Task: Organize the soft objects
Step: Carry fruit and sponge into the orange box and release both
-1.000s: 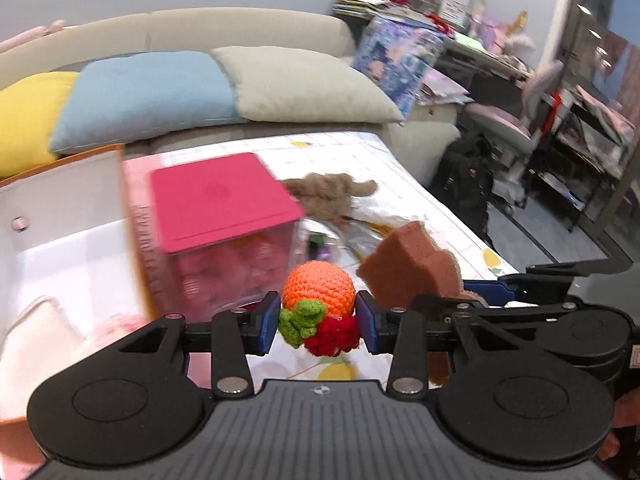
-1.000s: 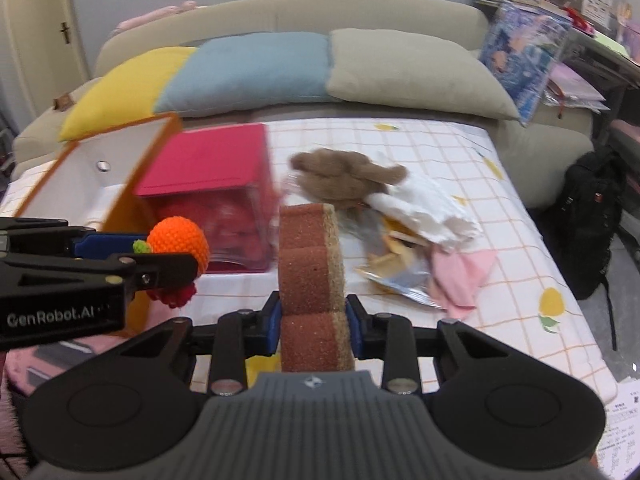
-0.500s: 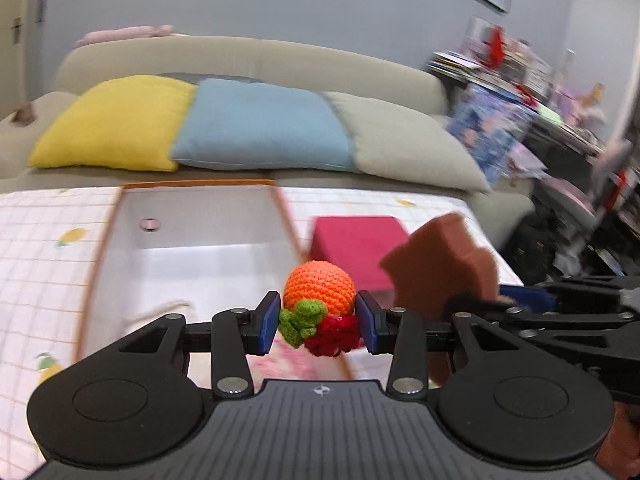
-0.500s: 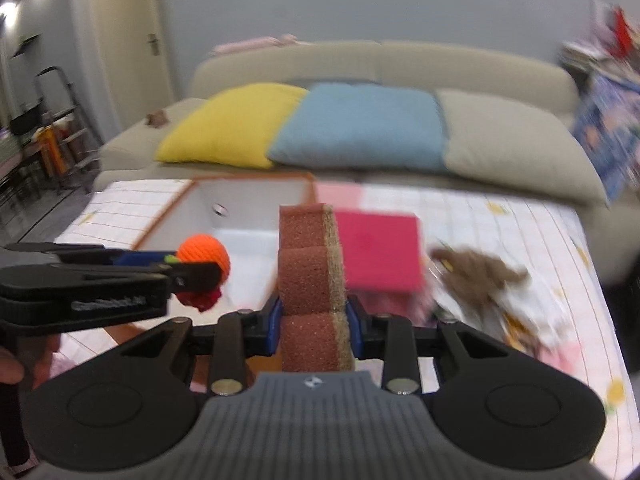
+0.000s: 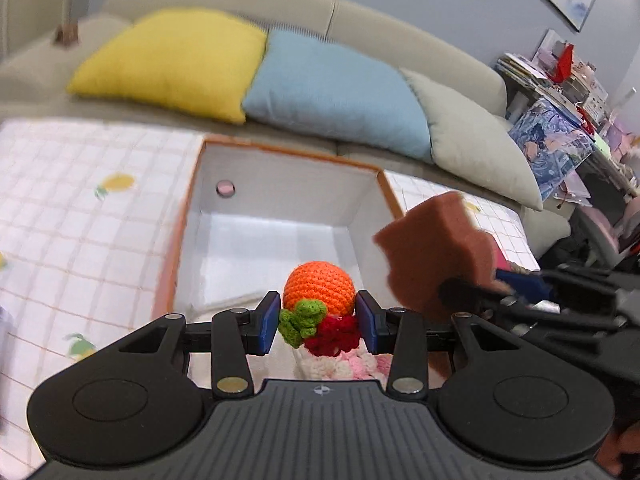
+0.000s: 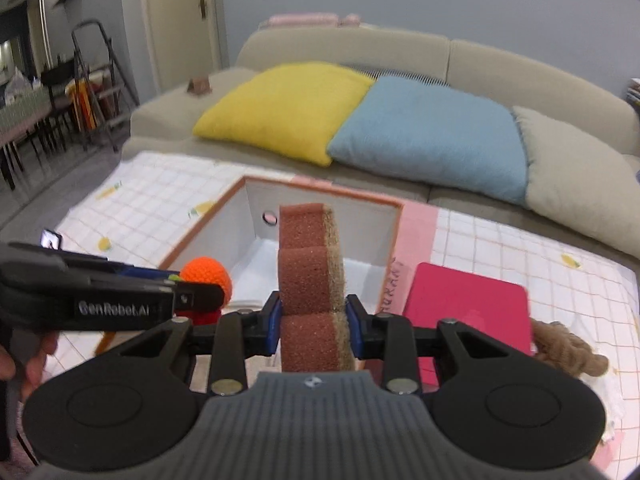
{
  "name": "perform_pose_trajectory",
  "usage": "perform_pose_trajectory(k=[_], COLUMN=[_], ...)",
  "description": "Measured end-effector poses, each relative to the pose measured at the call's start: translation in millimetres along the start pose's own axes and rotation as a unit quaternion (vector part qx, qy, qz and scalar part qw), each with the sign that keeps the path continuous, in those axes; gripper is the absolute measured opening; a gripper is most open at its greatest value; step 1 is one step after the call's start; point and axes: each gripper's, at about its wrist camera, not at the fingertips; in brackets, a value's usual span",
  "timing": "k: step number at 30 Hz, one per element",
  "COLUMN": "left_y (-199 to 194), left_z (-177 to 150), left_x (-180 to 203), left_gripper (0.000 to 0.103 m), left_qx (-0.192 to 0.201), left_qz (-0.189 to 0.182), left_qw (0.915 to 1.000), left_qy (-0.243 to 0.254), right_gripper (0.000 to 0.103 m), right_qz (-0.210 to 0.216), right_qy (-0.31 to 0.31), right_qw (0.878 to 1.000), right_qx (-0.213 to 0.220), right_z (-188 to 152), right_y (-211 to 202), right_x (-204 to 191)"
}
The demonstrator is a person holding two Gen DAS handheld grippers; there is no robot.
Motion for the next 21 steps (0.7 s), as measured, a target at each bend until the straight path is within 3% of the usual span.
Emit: perform_pose_trajectory(k=[2, 6, 10, 21], left_y=[13, 38, 56, 72], left_z=[3, -1, -9, -19], left_x=[-8, -6, -10, -5], left_gripper=[0.046, 0.046, 0.046, 0.046], left_qx=[-0.016, -0.046, -0.083, -0.128], left_qz=[-0.002, 0.045, 0.048, 0.057], left_qw=[0.9999, 0.9966, 0.9935, 0.9861], left_qy=[-0.006, 0.05, 0.062, 0.089], right_gripper=[0.032, 0.032, 0.032, 0.033], right_qz=[-0.01, -0.014, -0.021, -0.032], right_qy=[-0.012, -0.025, -0.057, -0.11], right_qw=[1.0, 0.999, 0.996, 0.988], right_qx=[-0.016, -0.041, -0.066, -0.099], right_z=[0, -1, -6, -19], right_y=[18, 47, 68, 91], right_x=[-4, -9, -15, -18])
Point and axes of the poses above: each gripper's, at about its wrist camera, not at the fingertips, and y roughly the way its jaws point, x to its right, z to its top, and after that the axes turned 2 degrees about -x, right-handed
